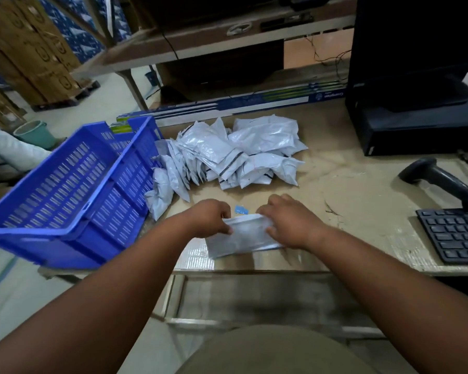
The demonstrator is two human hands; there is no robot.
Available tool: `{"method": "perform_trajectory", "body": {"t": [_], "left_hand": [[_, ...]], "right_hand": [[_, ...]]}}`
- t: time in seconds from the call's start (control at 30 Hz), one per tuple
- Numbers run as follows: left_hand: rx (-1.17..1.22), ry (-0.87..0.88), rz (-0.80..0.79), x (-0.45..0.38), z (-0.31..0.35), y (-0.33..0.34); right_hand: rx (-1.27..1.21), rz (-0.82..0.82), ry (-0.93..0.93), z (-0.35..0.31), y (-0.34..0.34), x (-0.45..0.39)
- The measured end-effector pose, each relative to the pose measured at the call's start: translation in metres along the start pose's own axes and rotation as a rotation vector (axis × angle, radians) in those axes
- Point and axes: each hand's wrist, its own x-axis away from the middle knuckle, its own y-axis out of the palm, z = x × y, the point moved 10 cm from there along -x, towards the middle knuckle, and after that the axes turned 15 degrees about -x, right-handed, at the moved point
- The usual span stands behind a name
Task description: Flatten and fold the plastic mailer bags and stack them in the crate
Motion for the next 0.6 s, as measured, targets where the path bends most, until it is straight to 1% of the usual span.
{"method": "perform_trajectory", "body": {"t": [0.1,0.17,0.27,0.4,0.5,0.6], "left_hand": [[-0.026,-0.02,-0.002,0.033,-0.005,-0.025],[-0.116,-0.021,0.022,0.054,-0.013,-0.05],[-0.254,-0.058,0.089,0.082,-0.036,-0.097],[-0.273,-0.144,0.164,0.106,-0.107,-0.154],[-0.235,-0.155,0.225,0.11,-0.165,-0.186],[-0.165,-0.164,0.289,0.106,-0.228,-0.208]], "right_hand": [[-0.071,-0.066,-0.102,-0.033,-0.023,-0.023],[-0.09,-0.121,-0.182,-0.066,-0.044,-0.042],[-0.094,-0.153,-0.265,-0.119,-0.074,-0.078],[-0.026,-0.175,-0.322,-0.194,-0.101,-0.133],[0.04,-0.178,-0.356,-0.249,-0.115,-0.176],[0.06,-0.184,-0.336,-0.301,-0.123,-0.226]]}}
